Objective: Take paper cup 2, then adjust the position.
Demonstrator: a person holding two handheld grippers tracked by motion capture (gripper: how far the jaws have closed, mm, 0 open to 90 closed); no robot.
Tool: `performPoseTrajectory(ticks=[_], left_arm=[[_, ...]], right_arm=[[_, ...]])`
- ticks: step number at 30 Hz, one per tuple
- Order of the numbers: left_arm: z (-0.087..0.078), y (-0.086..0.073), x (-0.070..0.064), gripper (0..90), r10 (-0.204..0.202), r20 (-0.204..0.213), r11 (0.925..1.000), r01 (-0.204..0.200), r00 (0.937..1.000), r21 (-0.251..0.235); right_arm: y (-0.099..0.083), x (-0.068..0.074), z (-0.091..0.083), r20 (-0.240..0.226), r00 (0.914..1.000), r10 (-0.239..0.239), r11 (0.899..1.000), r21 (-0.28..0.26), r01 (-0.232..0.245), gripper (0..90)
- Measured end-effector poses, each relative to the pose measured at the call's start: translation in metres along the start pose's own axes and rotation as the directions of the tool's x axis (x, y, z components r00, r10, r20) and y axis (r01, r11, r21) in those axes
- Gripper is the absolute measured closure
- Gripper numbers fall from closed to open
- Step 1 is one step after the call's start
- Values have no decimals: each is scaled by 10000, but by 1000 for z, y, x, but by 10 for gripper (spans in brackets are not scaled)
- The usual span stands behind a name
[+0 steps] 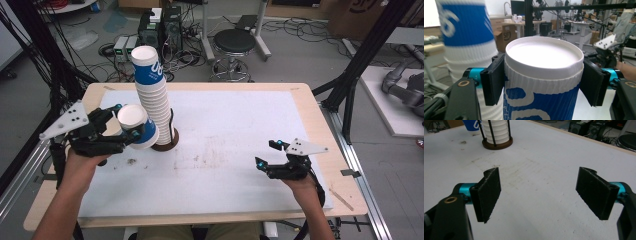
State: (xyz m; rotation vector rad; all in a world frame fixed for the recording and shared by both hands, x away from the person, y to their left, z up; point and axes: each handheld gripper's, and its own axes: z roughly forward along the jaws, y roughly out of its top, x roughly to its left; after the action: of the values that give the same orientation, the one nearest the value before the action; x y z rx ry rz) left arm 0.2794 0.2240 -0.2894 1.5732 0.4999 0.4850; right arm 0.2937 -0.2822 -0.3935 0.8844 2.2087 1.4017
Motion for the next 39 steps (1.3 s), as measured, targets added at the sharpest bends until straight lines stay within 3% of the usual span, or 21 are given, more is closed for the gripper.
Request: performPoseTrajectory(ticks=[6,16,30,39], left_arm=[[14,-19,-7,289,-140,299,9995,131,9995,294],[34,-33,-14,289,-279,788,9990,249,9965,384],[46,-36,-20,289,-447,1194,9984,402,9918,397],[54,-40,-22,289,-653,1458,9976,611,9872,331]], right_arm=[[0,1,2,-54,10000,-30,10000,17,30,207],[1,0,3,-53,9999,-85,10000,-32,85,207],[0,2,-2,-49,10000,-14,9999,-115,13,206],[3,9,5,-839,9964,-125,9999,30,128,207]])
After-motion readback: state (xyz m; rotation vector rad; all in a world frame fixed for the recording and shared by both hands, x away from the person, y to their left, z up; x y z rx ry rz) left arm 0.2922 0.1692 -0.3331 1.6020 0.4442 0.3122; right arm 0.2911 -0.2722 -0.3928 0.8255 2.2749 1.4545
